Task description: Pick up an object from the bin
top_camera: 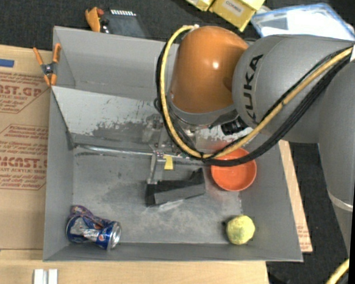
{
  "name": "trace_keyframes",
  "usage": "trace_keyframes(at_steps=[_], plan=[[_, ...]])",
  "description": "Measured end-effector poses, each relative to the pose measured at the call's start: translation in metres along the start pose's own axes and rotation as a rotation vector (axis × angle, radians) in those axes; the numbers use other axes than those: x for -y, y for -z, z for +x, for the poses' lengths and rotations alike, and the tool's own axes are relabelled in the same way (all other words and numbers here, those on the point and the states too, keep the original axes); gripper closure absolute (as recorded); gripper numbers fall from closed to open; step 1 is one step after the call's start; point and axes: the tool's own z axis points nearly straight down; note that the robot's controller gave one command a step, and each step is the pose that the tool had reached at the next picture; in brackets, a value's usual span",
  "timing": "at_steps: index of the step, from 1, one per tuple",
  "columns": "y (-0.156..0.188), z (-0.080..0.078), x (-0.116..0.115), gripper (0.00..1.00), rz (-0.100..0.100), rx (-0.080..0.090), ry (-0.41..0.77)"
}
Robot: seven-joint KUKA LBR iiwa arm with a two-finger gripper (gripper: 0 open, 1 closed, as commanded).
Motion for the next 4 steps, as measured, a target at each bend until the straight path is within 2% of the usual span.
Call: trace_keyframes(at_steps=[1, 2, 3, 4], plan=[[0.005, -0.002, 0.001, 0.00, -0.001, 0.008, -0.002], [-0.079, 0.025, 0.054, 0.00, 0.000, 0.010, 0.047], [-0.101, 0.028, 0.069, 0.00, -0.001, 0.008, 0.115], [-0.069, 0.042, 0.078, 0.00, -0.002, 0.012, 0.013]])
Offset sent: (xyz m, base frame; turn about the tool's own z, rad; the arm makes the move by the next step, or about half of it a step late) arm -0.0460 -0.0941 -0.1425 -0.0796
